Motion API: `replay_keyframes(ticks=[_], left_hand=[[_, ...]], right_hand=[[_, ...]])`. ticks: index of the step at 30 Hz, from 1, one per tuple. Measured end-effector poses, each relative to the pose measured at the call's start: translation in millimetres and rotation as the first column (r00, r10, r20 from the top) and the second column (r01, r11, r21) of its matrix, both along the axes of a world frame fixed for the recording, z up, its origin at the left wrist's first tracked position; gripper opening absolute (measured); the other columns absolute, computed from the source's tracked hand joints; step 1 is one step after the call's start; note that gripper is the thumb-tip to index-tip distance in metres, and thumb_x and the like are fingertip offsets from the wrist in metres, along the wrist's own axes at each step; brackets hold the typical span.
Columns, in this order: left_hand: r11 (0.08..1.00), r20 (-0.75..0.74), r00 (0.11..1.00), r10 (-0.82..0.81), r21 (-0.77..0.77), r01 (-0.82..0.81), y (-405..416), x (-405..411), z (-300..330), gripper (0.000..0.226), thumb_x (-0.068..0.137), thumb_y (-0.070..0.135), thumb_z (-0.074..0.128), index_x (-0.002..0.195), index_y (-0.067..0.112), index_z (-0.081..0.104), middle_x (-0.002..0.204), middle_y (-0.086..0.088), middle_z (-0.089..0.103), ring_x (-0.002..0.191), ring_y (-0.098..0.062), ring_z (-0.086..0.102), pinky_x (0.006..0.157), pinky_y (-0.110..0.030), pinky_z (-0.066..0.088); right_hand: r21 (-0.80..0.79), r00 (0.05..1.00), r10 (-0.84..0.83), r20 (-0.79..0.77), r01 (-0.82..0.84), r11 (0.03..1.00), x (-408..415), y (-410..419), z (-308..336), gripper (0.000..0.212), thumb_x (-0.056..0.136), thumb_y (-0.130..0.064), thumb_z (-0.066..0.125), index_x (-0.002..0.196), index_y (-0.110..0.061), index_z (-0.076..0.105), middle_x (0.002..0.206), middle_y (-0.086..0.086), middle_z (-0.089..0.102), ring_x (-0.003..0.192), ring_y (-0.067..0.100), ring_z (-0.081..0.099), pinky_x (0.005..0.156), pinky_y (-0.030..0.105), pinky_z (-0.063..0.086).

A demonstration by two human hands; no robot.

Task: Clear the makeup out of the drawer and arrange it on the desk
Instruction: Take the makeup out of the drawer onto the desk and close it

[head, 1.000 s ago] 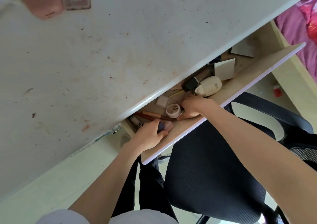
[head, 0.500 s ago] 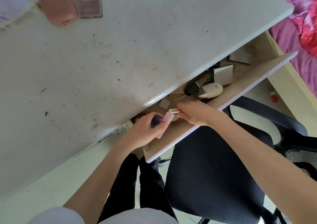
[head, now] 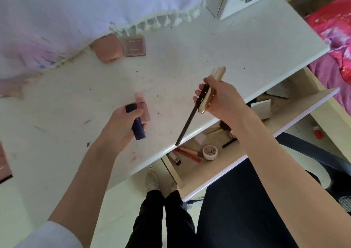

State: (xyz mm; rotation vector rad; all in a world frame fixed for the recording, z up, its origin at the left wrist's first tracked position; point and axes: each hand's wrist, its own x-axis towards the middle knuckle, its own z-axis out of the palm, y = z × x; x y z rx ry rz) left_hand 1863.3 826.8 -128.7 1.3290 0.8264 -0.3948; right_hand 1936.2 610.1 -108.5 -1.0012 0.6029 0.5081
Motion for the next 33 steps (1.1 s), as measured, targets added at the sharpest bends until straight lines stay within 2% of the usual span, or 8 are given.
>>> replay_keyframes(ticks=[5, 14, 19, 21, 23, 26, 29, 33], left_hand=[[0.972, 0.003, 0.973, 0.229, 0.047, -0.229, 28, 33, 6, 0.018, 0.088, -0.003, 0.048, 0.074, 0.006, 0.051, 0.083, -0.007, 0.053, 0.071, -0.016, 0.053, 0.07, -0.029, 0.048], [0.951, 0.069, 0.949, 0.307, 0.018, -0.309, 71, 86, 0, 0.022, 0.083, -0.01, 0.048, 0.1, 0.003, 0.048, 0.09, -0.01, 0.055, 0.077, -0.02, 0.054, 0.066, -0.032, 0.049], [0.935, 0.124, 0.927, 0.353, -0.047, -0.35, 82, 102, 6, 0.019, 0.086, -0.011, 0.039, 0.092, 0.004, 0.048, 0.099, -0.013, 0.054, 0.09, -0.024, 0.059, 0.092, -0.042, 0.048], [0.931, 0.131, 0.922, 0.364, -0.044, -0.361, 84, 106, 9, 0.028, 0.085, -0.011, 0.039, 0.11, -0.002, 0.05, 0.096, -0.011, 0.05, 0.088, -0.024, 0.053, 0.095, -0.041, 0.046], [0.929, 0.152, 0.916, 0.37, -0.05, -0.367, 85, 106, 10, 0.055, 0.085, -0.011, 0.037, 0.138, -0.005, 0.026, 0.104, -0.01, 0.043, 0.073, -0.018, 0.047, 0.102, -0.04, 0.042], [0.925, 0.175, 0.909, 0.378, -0.036, -0.377, 84, 101, 10, 0.064, 0.086, -0.011, 0.036, 0.145, 0.001, 0.014, 0.122, -0.015, 0.043, 0.093, -0.018, 0.05, 0.107, -0.04, 0.036], [0.904, 0.171, 0.888, 0.427, -0.041, -0.426, 79, 91, 10, 0.069, 0.088, -0.009, 0.04, 0.148, 0.013, 0.012, 0.145, -0.013, 0.031, 0.12, -0.019, 0.045, 0.107, -0.036, 0.035], [0.903, 0.206, 0.884, 0.42, 0.004, -0.43, 66, 74, 10, 0.067, 0.092, -0.005, 0.04, 0.148, 0.02, 0.013, 0.151, -0.007, 0.019, 0.133, -0.017, 0.032, 0.107, -0.028, 0.035]], right_hand=[[0.019, 0.989, 0.063, -0.136, -0.061, 0.998, 45, 57, -13, 0.011, 0.095, -0.002, 0.044, 0.086, -0.005, 0.048, 0.073, 0.01, 0.052, 0.065, 0.023, 0.054, 0.065, 0.04, 0.052], [-0.137, 0.993, 0.069, -0.099, -0.082, 0.987, 105, 121, -24, 0.006, 0.093, 0.003, 0.043, 0.094, 0.001, 0.048, 0.072, 0.013, 0.053, 0.062, 0.024, 0.053, 0.064, 0.036, 0.048], [-0.307, 0.994, 0.108, 0.001, -0.102, 0.946, 123, 128, -20, 0.01, 0.088, 0.007, 0.049, 0.086, -0.002, 0.053, 0.074, 0.008, 0.056, 0.07, 0.021, 0.058, 0.074, 0.039, 0.055], [-0.326, 0.985, 0.167, 0.046, -0.144, 0.934, 123, 129, -18, 0.016, 0.088, 0.008, 0.046, 0.096, -0.004, 0.052, 0.079, 0.008, 0.056, 0.073, 0.019, 0.057, 0.069, 0.032, 0.055], [-0.327, 0.976, 0.199, 0.093, -0.158, 0.932, 122, 128, -18, 0.031, 0.087, 0.01, 0.044, 0.116, 0.0, 0.048, 0.087, 0.013, 0.05, 0.078, 0.021, 0.051, 0.072, 0.028, 0.052], [-0.322, 0.963, 0.231, 0.14, -0.177, 0.93, 116, 126, -19, 0.041, 0.088, 0.008, 0.042, 0.129, 0.01, 0.039, 0.099, 0.013, 0.052, 0.087, 0.02, 0.051, 0.09, 0.032, 0.049], [-0.323, 0.946, 0.287, 0.15, -0.228, 0.919, 104, 123, -18, 0.028, 0.09, 0.003, 0.045, 0.116, -0.006, 0.052, 0.1, 0.005, 0.059, 0.09, 0.014, 0.056, 0.095, 0.032, 0.046], [-0.356, 0.939, 0.314, 0.142, -0.247, 0.901, 77, 116, -24, 0.053, 0.094, -0.009, 0.049, 0.143, -0.005, 0.031, 0.14, 0.005, 0.045, 0.124, 0.018, 0.047, 0.106, 0.036, 0.04]])
